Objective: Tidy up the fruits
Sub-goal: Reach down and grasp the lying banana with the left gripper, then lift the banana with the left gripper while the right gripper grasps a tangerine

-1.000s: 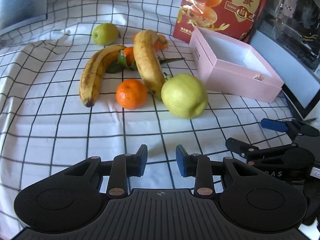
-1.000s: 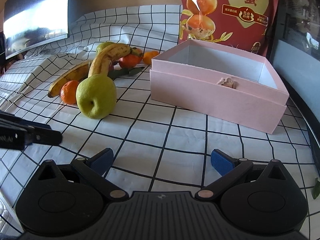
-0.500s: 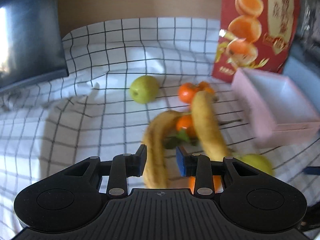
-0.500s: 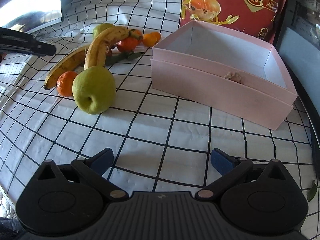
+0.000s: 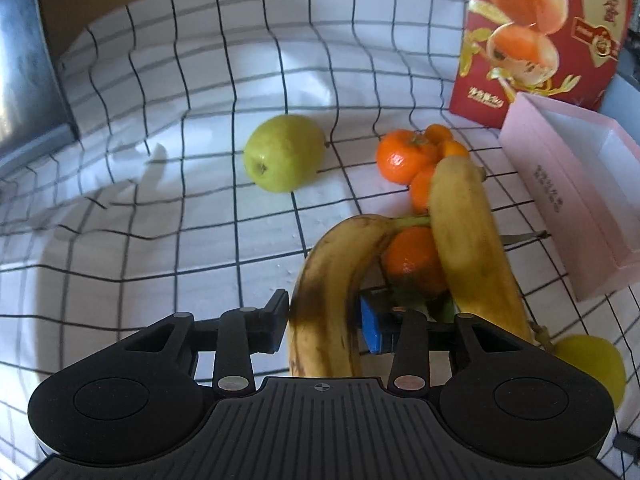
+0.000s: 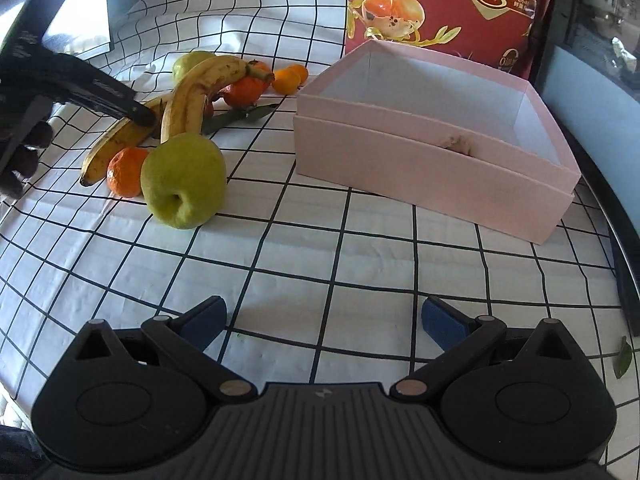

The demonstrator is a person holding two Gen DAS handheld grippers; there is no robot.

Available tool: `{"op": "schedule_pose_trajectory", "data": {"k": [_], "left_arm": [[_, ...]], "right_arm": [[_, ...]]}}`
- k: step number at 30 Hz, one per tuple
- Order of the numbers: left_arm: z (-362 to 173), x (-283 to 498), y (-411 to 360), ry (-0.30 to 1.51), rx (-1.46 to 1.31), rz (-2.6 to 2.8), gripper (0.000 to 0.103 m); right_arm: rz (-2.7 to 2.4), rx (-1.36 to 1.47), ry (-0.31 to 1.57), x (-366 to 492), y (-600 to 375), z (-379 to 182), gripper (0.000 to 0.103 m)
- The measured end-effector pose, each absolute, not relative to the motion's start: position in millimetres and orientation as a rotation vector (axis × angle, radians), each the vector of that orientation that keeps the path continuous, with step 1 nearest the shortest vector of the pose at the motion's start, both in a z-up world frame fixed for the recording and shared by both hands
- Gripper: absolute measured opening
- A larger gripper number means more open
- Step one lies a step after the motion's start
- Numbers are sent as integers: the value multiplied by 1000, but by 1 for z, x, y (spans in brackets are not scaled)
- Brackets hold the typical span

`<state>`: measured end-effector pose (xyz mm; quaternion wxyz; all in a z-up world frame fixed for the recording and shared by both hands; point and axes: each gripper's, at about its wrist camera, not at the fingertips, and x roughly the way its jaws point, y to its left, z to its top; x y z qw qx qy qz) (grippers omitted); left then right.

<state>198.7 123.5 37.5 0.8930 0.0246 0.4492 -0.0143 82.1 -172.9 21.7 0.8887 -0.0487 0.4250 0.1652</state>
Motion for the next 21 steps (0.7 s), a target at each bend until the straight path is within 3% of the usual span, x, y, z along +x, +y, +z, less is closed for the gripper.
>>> {"op": "schedule_pose_trajectory", "data": {"k": [10,21], "left_arm": [[35,193,134,947,22,-21,42],[40,123,173,976,-72,116,42]], "right_arm": [[345,-106,885,81,-173,23,103],[345,-132,839,84,-165,25,99]]}}
